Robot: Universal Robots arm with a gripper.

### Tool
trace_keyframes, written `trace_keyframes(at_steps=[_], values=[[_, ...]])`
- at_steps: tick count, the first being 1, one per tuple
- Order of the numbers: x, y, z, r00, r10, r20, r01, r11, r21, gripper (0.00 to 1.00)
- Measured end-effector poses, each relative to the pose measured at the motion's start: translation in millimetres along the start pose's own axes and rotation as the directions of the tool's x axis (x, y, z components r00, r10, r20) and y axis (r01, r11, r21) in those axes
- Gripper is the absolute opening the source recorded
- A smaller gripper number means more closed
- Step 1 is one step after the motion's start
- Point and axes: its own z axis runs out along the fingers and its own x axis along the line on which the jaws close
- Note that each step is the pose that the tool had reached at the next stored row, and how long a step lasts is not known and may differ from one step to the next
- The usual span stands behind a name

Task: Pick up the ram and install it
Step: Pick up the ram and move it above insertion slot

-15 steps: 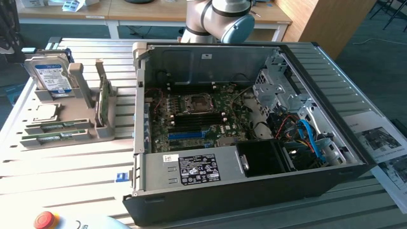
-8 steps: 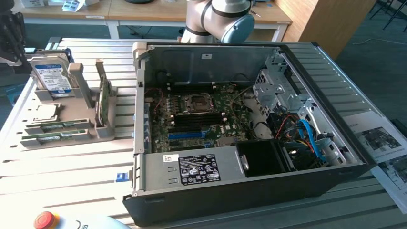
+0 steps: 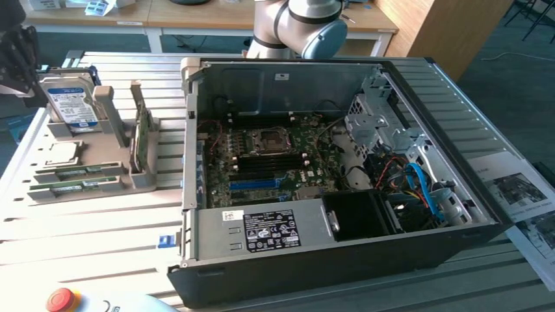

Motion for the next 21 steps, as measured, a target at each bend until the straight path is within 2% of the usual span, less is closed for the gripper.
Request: trace_keyframes(at_steps=[8, 21], values=[[0.2, -0.6, 13.4, 1.0000, 0.000, 0.0001, 0.000, 1.0000, 0.0001, 0.10], [0.2, -0.6, 13.4, 1.0000, 0.000, 0.0000, 0.000, 1.0000, 0.0000, 0.10]])
